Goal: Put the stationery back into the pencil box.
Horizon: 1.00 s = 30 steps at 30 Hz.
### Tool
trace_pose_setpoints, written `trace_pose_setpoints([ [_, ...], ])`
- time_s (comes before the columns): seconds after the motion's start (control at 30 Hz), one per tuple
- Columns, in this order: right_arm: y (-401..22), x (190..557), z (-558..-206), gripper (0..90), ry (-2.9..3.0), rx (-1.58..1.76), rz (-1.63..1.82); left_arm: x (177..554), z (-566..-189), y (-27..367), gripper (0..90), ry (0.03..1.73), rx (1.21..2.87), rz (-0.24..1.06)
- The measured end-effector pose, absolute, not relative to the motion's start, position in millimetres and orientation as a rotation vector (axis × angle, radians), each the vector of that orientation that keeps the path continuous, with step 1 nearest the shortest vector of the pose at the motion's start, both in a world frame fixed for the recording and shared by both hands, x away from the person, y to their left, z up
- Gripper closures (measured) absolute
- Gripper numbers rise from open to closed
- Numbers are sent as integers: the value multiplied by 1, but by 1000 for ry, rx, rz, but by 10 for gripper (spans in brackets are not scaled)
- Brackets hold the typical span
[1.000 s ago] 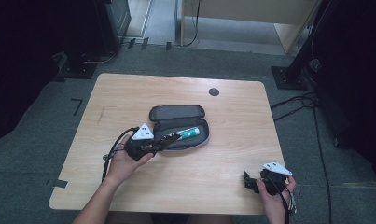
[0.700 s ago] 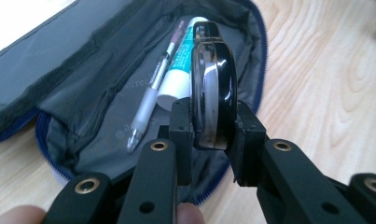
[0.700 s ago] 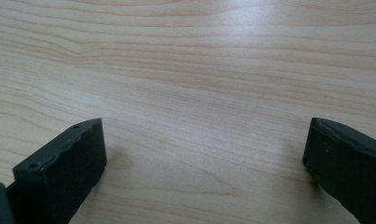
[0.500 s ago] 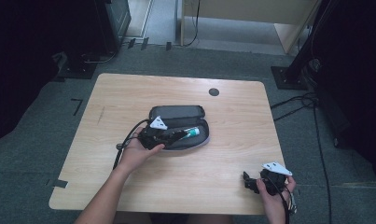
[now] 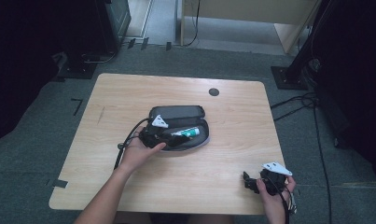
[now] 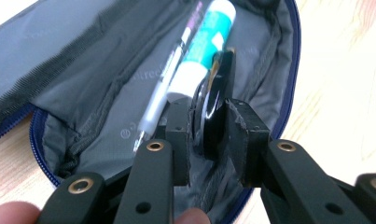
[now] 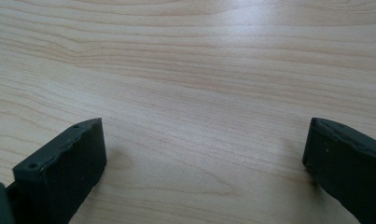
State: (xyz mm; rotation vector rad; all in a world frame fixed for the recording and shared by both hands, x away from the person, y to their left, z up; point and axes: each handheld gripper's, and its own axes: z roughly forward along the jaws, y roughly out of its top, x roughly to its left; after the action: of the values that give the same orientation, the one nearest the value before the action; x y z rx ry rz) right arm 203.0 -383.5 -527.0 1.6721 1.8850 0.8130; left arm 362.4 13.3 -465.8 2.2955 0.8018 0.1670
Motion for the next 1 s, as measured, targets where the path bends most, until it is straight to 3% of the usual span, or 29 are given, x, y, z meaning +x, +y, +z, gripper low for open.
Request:
trace_pose_setpoints([
  [0.47,-383,203,-527,0,1885,1672,812,363,-465,1,744,829,2318,348],
  [0.57,-383,203,-527,0,1886,1671,813,360,-464,0,672,798,2305,313],
  [0.73,-383,203,-527,0,1886,1671,812,363,-458,8,625,827,2157,147],
  [1.0,-383,203,-527,0,1886,1672,813,359,-471,-5,585,841,2265,232],
])
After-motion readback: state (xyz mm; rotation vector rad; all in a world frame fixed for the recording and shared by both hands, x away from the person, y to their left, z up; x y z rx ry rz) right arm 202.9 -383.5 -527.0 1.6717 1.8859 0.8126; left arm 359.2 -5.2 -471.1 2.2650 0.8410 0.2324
